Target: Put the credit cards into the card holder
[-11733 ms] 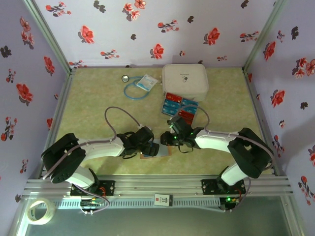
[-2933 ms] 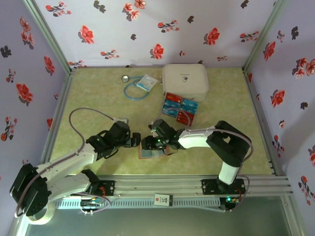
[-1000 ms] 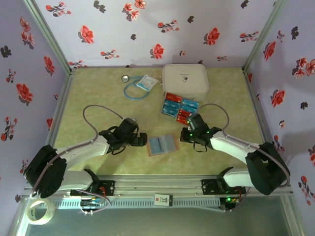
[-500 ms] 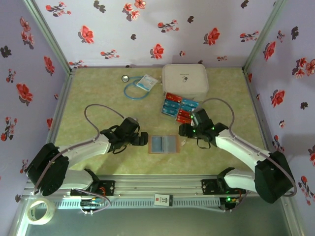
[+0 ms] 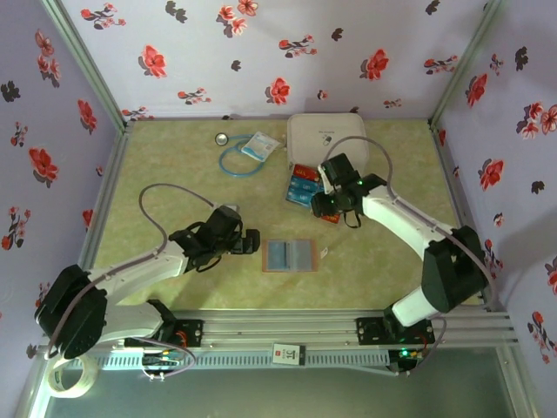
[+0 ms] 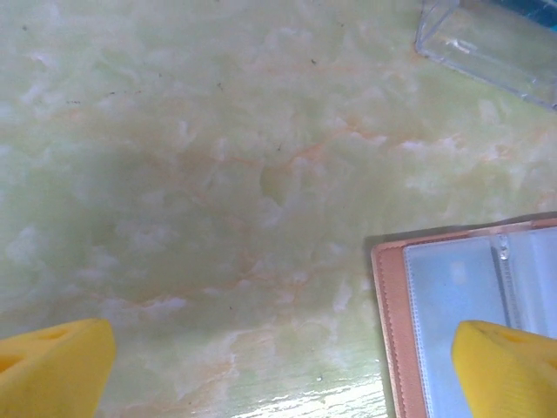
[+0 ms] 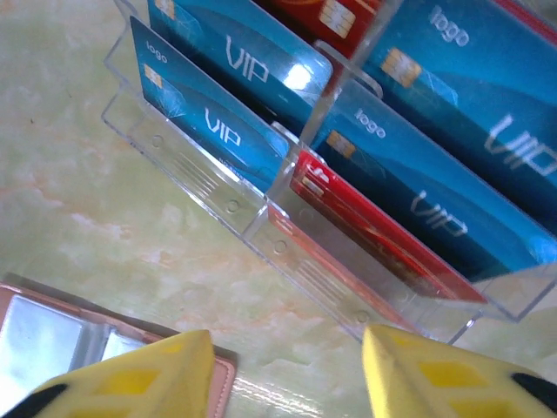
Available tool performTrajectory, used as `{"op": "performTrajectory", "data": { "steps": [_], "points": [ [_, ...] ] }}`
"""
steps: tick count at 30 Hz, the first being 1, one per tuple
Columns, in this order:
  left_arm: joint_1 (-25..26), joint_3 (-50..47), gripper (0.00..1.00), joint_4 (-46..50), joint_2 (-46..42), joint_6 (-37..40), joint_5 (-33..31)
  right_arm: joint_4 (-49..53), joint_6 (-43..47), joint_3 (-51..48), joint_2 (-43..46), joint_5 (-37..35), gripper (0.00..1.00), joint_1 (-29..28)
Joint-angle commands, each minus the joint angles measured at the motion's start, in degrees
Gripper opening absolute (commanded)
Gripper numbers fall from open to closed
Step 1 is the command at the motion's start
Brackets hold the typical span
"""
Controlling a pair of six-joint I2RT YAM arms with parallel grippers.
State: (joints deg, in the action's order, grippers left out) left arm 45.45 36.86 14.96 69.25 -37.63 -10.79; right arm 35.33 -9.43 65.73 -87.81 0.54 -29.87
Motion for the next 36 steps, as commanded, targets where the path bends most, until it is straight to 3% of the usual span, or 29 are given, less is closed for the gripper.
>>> {"op": "performTrajectory", "data": {
  "steps": [1, 9, 20, 36],
  "points": [
    [0.25, -0.77, 1.00, 0.34, -0.90, -1.32, -2.02, 3.91, 4.99, 3.23, -1.72, -1.26, 0.44, 0.25],
    [0.33, 2.78, 1.00, 4.41, 4.00, -0.89, -0.04, 1.92, 5.98, 2.59, -4.60, -5.17, 0.33, 0.12],
    [0.30, 3.42, 1.00, 3.41, 6.72, -0.90, 1.91, -0.52, 7.50, 0.83, -7.79, -14.53, 0.39, -1.57],
    [0.30, 2.95, 1.00, 2.85, 6.68, -1.52, 2.26, -2.38, 7.32, 0.26, -12.59, -15.24, 0.39, -3.86]
  ]
}}
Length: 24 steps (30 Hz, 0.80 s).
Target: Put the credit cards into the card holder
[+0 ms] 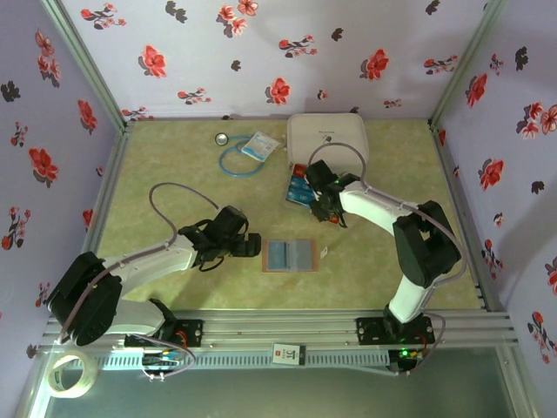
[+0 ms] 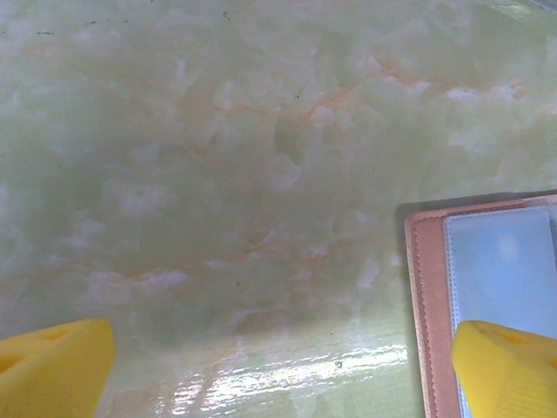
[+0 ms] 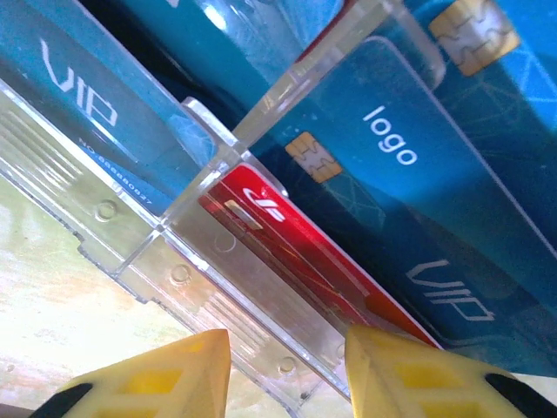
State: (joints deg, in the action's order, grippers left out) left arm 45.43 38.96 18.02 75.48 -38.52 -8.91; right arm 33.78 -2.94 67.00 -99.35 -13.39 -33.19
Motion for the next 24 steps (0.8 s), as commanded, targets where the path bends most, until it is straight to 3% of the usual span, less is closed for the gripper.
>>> {"op": "performTrajectory", "data": {
  "steps": [1, 8, 24],
  "points": [
    [0.28, 1.01, 1.00, -0.30, 0.50, -0.66, 0.39, -0.82, 0.83, -1.21, -1.07, -1.14, 0.38, -0.77],
    [0.32, 1.01, 1.00, -0.62, 0.90, -0.55, 0.56, -0.82, 1.09, -2.84, -1.11, -1.24, 0.25, -1.99],
    [0.28, 0.65, 1.00, -1.50, 1.40, -0.33, 1.15, 4.09, 3.47, 0.68, -0.73, -5.15, 0.26, -2.93]
  ]
}}
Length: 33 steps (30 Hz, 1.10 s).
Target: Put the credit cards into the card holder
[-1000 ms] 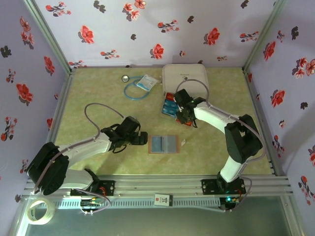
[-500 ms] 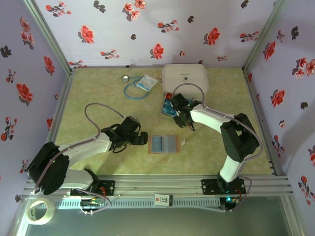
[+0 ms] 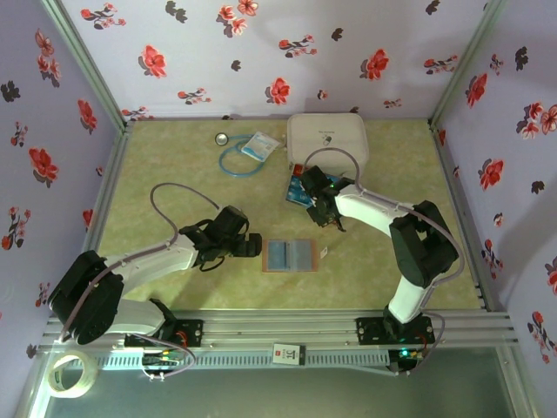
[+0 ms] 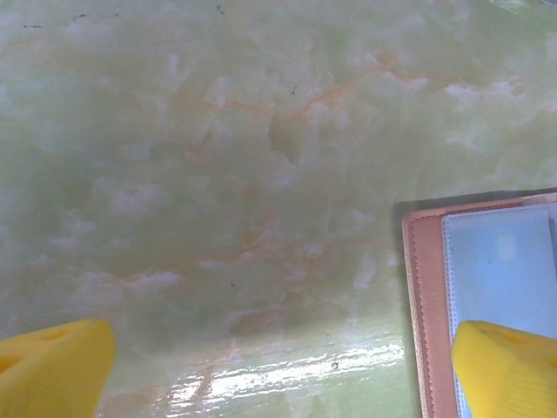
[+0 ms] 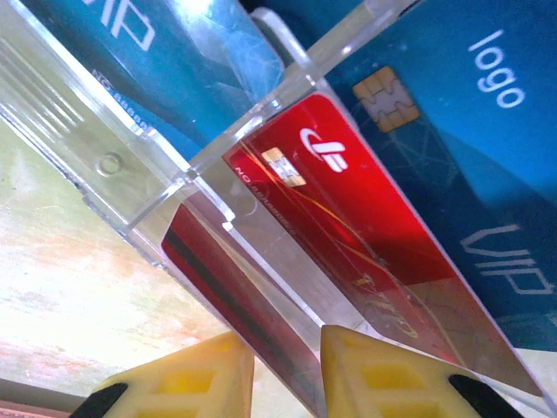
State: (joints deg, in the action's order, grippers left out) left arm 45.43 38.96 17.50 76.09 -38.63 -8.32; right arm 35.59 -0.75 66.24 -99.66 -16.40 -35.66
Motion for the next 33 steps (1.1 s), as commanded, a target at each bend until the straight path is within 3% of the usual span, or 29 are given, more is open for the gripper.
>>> {"op": "performTrajectory", "data": {
  "steps": [1, 16, 33],
  "points": [
    [0.27, 0.62, 1.00, -1.06, 0.89, -0.28, 0.66, 2.23, 1.37, 1.44, -0.41, -2.07, 0.26, -0.46],
    [0.27, 0.75, 1.00, -1.63, 1.52, -0.32, 1.28, 3.44, 2.58, 1.99, 0.88, -0.79, 0.25, -0.55],
    [0.27, 1.13, 1.00, -1.11, 1.42, -0.05, 1.81, 6.78, 5.83, 4.70, 1.52, -2.40, 0.05, -3.52]
  ]
}}
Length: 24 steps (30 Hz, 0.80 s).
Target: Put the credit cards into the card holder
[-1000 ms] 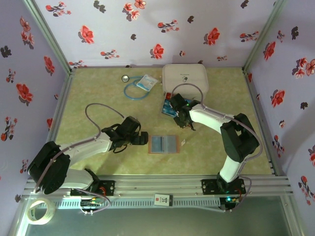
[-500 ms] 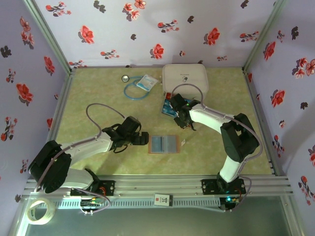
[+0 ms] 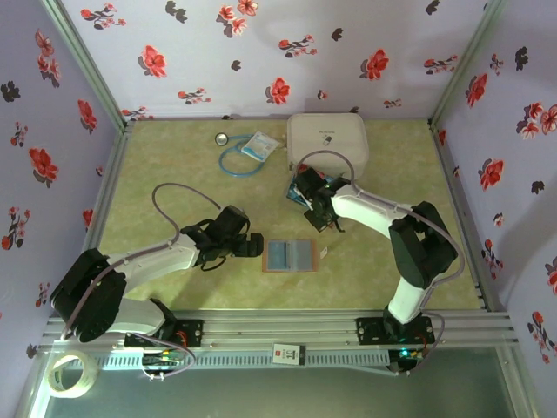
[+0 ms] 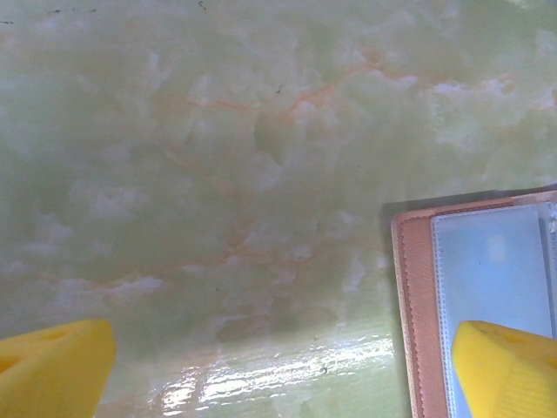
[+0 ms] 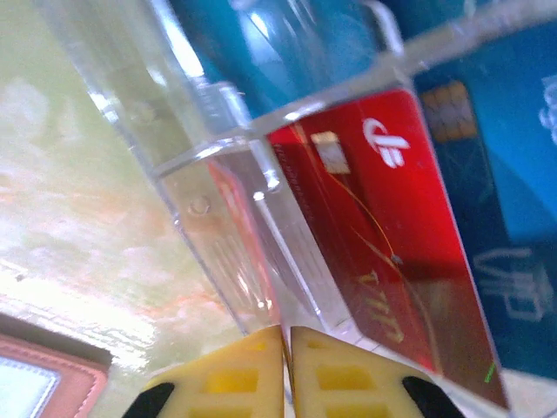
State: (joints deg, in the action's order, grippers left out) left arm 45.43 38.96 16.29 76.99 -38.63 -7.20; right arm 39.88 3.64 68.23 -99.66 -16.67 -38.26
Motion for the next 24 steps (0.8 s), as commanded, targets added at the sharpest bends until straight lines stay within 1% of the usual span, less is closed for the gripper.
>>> {"op": "performTrajectory", "data": {
  "steps": [1, 5, 10, 14, 16, 17, 18, 21, 24],
  "points": [
    [0.30, 1.16, 1.00, 0.21, 0.54, 0.03, 0.69, 2.83, 1.70, 3.23, 1.65, -3.89, 0.04, -1.19],
    [0.27, 1.40, 1.00, 0.90, 0.45, 0.39, 0.65, 3.85, 2.65, 4.94, 2.73, -6.05, 0.00, -1.94],
    [0.27, 1.26, 1.00, 1.66, -0.89, 0.81, 0.65, 6.00, 2.70, 7.31, 5.42, -7.06, 0.00, -3.07],
    [0.27, 0.27, 1.00, 1.19, -3.22, 0.89, 0.97, 6.75, 0.75, 8.17, 9.48, -5.79, 0.00, -4.69],
    [0.28, -0.28, 1.00, 0.71, -4.39, 0.47, 1.62, 6.25, -2.51, 7.75, 12.29, -2.89, 0.00, -4.89],
    [0.42, -0.38, 1.00, 0.66, -4.76, 0.19, 1.65, 5.41, -4.13, 6.86, 13.64, 0.14, 0.00, -4.89],
    [0.58, -0.58, 1.00, 0.67, -5.10, -0.17, 1.65, 3.99, -6.57, 5.24, 15.43, 1.71, 0.00, -4.89],
    [1.47, -1.14, 1.00, 0.45, -5.79, -0.28, 1.64, -2.66, -14.69, -1.24, 21.50, 8.32, 0.00, -4.88],
    [2.68, -0.99, 1.00, 0.67, -5.11, 0.35, 1.41, -11.91, -23.66, -11.55, 28.02, 15.04, 0.00, -4.72]
  ]
}}
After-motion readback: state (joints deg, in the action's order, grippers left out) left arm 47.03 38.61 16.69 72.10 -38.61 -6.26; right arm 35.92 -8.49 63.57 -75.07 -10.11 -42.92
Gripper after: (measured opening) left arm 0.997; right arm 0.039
